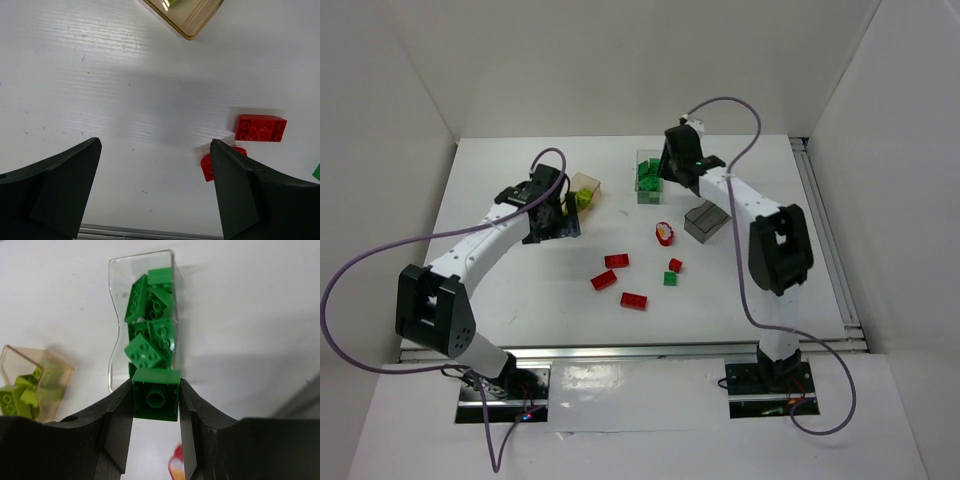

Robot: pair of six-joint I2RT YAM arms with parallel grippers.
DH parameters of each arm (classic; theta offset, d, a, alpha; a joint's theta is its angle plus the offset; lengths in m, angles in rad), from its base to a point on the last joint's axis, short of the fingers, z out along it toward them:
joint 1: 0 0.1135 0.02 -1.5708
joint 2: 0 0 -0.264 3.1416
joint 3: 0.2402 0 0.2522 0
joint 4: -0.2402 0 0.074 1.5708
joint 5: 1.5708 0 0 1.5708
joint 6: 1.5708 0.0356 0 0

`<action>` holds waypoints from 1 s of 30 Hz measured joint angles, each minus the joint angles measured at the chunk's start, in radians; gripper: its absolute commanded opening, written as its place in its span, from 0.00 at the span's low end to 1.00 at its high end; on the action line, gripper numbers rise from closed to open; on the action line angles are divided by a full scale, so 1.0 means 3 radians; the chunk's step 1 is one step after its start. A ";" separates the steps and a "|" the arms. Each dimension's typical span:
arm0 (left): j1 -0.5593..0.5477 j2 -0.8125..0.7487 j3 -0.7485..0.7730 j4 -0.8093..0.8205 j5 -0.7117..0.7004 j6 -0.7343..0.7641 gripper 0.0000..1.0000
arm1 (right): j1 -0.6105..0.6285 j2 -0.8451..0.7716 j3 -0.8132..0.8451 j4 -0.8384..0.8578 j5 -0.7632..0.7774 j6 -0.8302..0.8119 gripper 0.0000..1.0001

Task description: Sort the legos into containers by color

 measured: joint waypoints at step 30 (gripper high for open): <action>-0.0001 -0.0158 0.0014 -0.0041 -0.0074 -0.0010 0.99 | 0.0469 -0.1031 -0.1296 0.0226 0.0191 -0.0058 0.69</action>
